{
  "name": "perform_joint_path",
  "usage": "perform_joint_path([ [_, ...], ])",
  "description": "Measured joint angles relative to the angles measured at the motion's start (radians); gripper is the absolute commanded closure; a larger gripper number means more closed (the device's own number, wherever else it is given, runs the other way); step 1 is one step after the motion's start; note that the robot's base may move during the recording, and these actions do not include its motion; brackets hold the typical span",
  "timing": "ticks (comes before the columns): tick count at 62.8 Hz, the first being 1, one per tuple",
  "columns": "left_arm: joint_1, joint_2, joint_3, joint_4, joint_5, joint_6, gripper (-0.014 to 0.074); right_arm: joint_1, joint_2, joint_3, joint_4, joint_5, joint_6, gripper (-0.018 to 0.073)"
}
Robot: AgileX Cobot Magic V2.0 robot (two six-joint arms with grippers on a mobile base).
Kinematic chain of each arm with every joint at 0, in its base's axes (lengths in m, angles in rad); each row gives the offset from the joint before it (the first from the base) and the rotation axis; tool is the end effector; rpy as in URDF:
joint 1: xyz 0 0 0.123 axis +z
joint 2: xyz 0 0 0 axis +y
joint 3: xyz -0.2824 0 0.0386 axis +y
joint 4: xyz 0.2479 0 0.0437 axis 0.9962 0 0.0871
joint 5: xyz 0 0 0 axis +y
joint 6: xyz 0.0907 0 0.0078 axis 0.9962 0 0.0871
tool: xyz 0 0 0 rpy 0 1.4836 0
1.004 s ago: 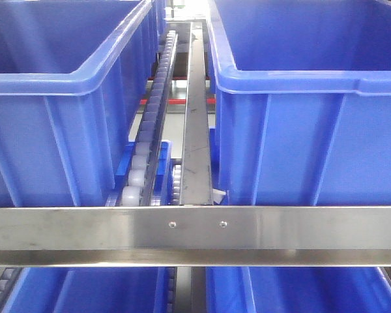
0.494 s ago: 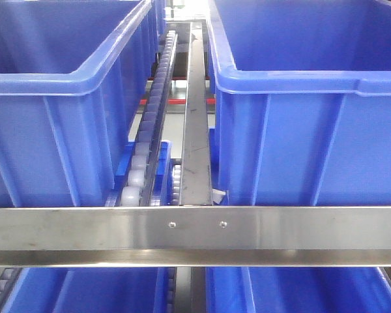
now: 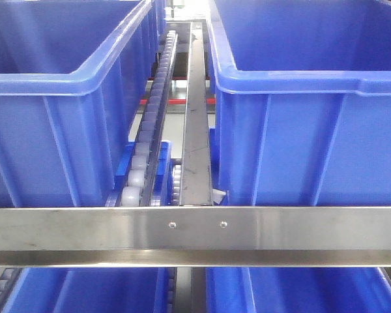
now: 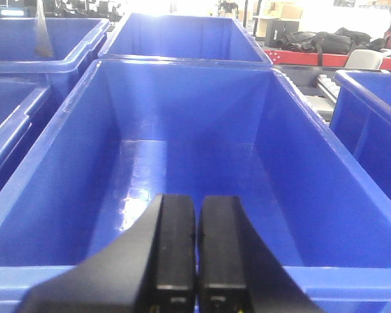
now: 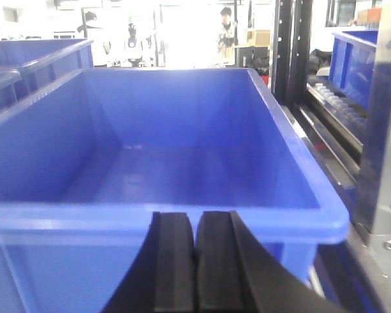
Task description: Pick and sort blue part to right shelf
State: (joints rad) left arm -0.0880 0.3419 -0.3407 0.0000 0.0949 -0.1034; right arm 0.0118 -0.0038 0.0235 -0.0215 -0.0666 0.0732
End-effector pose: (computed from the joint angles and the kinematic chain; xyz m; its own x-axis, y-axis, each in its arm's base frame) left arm 0.0855 -0.0075 0.2965 -0.0179 -0.1020 -0.9946 0.0865 0.9909 -0.1032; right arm 0.0564 0.0008 0.2114 0.1328 0.0533 -0.9897 -0.0201 0.9985 0.0511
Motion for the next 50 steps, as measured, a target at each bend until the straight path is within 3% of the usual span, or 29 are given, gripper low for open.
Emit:
perform_joint_path([
  [13, 0.000, 0.000, 0.000, 0.000, 0.000, 0.000, 0.0472, 0.000, -0.006, 0.008, -0.005, 0.030, -0.108, 0.0503],
  [50, 0.000, 0.000, 0.000, 0.000, 0.000, 0.000, 0.0472, 0.000, -0.006, 0.008, 0.040, 0.013, -0.114, 0.0503],
])
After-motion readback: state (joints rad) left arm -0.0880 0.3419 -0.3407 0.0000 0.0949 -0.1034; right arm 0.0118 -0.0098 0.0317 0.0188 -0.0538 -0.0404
